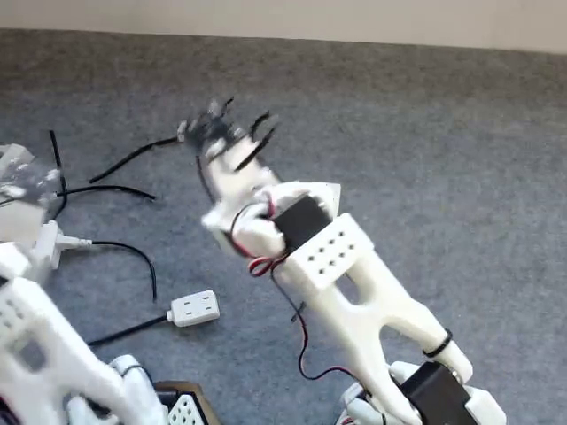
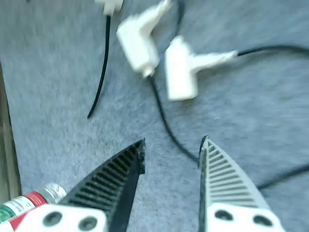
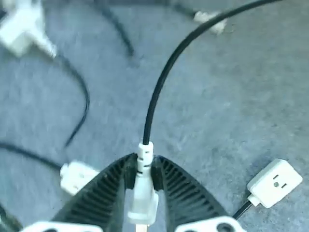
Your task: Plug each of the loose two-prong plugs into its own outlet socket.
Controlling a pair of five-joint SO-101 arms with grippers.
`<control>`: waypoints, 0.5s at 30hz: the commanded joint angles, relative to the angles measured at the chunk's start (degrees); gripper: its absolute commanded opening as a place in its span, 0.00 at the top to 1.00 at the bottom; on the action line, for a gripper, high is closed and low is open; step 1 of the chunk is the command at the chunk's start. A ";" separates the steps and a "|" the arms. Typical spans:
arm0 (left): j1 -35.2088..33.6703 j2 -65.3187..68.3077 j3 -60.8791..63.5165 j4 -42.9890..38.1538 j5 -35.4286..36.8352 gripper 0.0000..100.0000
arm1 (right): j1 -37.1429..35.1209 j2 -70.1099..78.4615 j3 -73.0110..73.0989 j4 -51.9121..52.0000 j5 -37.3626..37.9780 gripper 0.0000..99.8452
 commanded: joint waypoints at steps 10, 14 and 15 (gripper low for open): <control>40.75 -32.22 -7.87 19.52 22.86 0.68 | 8.31 -34.15 24.31 -22.11 -11.16 0.99; 47.43 -37.85 -4.09 18.81 27.78 0.67 | 8.22 -42.24 37.32 -26.68 -11.16 0.99; 49.45 -39.08 -3.30 17.93 29.19 0.67 | 8.13 -42.95 39.78 -27.82 -11.16 0.99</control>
